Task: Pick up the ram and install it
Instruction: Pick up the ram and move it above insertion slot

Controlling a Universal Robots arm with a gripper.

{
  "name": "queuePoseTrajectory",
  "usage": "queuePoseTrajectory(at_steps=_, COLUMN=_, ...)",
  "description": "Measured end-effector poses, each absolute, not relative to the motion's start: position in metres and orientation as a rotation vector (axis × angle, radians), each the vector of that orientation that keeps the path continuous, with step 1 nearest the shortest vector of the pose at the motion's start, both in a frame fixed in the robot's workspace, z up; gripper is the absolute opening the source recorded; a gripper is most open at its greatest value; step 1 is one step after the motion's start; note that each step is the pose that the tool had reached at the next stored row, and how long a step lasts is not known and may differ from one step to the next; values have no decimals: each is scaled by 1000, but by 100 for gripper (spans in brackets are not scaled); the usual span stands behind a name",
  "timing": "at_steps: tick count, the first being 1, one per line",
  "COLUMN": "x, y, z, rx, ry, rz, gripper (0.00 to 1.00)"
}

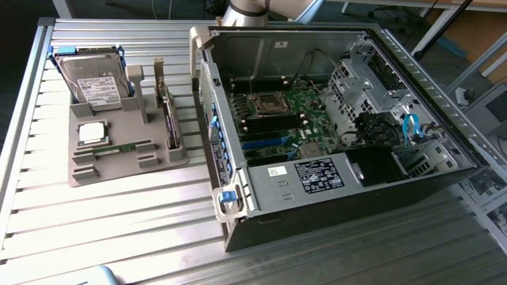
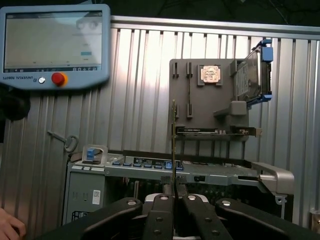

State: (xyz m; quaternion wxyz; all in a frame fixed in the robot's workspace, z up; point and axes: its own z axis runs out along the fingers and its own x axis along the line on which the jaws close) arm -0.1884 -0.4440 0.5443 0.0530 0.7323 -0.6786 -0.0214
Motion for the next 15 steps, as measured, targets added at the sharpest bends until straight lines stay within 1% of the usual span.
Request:
queuePoseTrajectory(at_steps=11, x=-165, y=-444, z=535, rx=2219, ry=-2055, rz=-81, gripper=13)
queuePoseTrajectory(at_steps=15, x=-147, y=-444, z=531, rx=2215, ry=-2051, rz=-89, gripper=13)
